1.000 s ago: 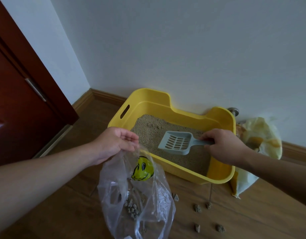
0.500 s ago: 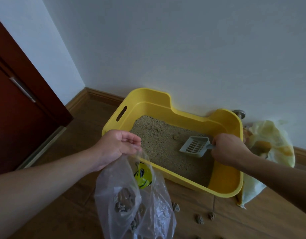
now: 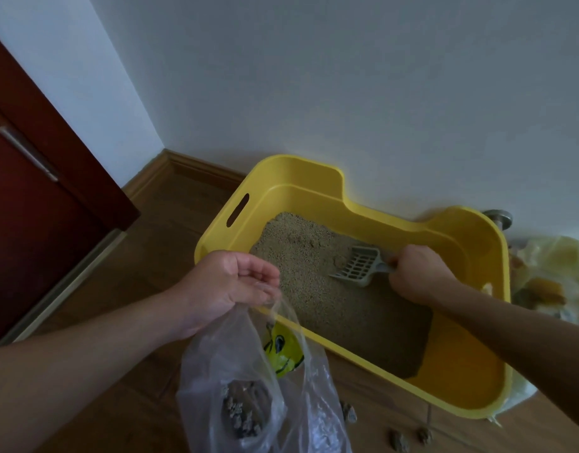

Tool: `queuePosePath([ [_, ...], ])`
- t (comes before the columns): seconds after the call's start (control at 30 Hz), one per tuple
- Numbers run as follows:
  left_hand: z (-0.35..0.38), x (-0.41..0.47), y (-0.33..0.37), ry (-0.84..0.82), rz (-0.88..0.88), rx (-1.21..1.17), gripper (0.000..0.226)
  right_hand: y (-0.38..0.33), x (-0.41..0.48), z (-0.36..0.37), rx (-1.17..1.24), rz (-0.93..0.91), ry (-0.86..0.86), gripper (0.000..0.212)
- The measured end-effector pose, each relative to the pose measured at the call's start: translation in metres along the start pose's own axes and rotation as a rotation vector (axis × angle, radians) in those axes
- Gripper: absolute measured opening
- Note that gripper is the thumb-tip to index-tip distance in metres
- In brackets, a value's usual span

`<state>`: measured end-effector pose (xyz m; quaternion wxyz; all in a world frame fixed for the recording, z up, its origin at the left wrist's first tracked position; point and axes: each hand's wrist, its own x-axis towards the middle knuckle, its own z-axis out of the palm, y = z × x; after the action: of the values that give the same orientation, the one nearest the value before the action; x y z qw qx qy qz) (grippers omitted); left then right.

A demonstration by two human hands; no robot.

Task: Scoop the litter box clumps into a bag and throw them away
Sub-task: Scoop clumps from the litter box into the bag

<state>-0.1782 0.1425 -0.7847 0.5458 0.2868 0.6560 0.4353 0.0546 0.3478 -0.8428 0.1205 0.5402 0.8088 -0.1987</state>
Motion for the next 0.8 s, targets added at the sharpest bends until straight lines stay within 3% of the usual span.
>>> queuePosePath([
  [0.27,-0.004,0.005,0.001,-0.040,-0.041,-0.028,0.032,-0.031,0.029,0.012,0.054,-0.119,0.019,0.036],
  [0.8,-0.008,0.010,0.002,-0.072,-0.073,0.016,0.033,-0.088,0.064,0.027,0.138,-0.256,0.064,0.035],
])
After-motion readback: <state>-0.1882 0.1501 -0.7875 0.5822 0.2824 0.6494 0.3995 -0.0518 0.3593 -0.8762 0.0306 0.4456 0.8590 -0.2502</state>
